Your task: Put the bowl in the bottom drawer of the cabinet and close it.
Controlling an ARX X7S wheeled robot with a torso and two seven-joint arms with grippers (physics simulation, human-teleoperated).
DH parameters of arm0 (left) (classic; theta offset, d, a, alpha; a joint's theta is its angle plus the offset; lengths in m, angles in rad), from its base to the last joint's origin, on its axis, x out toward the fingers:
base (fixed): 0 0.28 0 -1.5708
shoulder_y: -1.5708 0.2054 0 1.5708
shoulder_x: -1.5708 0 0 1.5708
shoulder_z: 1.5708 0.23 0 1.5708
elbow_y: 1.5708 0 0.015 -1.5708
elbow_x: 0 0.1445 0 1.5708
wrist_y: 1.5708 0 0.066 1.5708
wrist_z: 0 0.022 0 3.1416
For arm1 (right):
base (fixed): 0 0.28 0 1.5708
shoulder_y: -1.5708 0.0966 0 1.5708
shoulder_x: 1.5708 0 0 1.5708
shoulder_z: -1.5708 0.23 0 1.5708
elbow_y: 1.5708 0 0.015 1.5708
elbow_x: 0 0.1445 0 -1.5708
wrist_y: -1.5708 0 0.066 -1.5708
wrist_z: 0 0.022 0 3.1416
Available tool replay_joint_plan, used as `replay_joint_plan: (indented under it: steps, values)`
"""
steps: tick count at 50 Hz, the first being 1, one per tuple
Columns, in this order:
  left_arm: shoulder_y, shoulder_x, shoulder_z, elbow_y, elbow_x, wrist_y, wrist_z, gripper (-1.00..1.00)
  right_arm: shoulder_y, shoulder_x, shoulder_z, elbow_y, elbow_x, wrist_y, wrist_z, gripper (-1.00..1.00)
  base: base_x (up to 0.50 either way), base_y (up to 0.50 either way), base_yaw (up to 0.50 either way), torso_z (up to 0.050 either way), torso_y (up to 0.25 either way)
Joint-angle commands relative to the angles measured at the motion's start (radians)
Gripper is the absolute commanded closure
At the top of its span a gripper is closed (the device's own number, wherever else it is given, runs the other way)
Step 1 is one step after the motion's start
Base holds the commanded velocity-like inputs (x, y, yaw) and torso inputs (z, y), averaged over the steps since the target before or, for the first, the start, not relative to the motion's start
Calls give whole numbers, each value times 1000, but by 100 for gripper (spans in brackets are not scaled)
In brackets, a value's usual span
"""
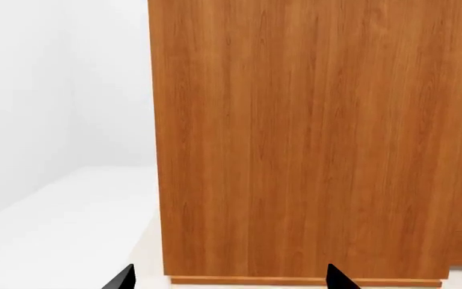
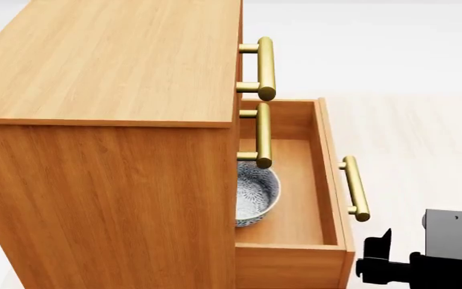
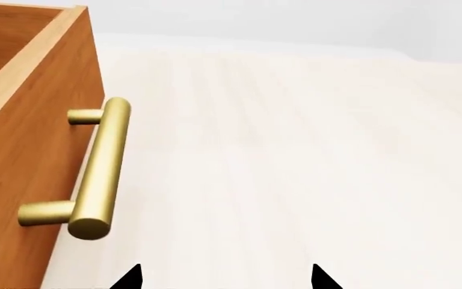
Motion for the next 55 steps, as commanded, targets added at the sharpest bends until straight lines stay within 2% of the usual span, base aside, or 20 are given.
replay_joint_plan:
  steps: [1, 6, 9, 18, 55]
  values:
    - [2, -4, 1, 17, 0, -13, -5, -100, -9, -15, -19, -25, 18, 15, 1, -100, 0, 0, 0, 0, 0]
    - [-2, 4, 4, -11, 3, 8, -1, -100, -19, -19, -28, -46, 19, 24, -2, -100, 0, 0, 0, 0, 0]
    - [11, -18, -3, 68, -5, -49, -14, -100, -21, -22, -35, -47, 20, 21, -5, -100, 0, 0, 0, 0, 0]
    - [14, -23, -3, 82, -7, -56, -16, -100, -25, -30, -49, -54, 18, 26, -1, -100, 0, 0, 0, 0, 0]
    - [12, -27, -1, 80, -12, -52, -16, -100, -55, -62, -117, -110, 16, 50, 4, -100, 0, 0, 0, 0, 0]
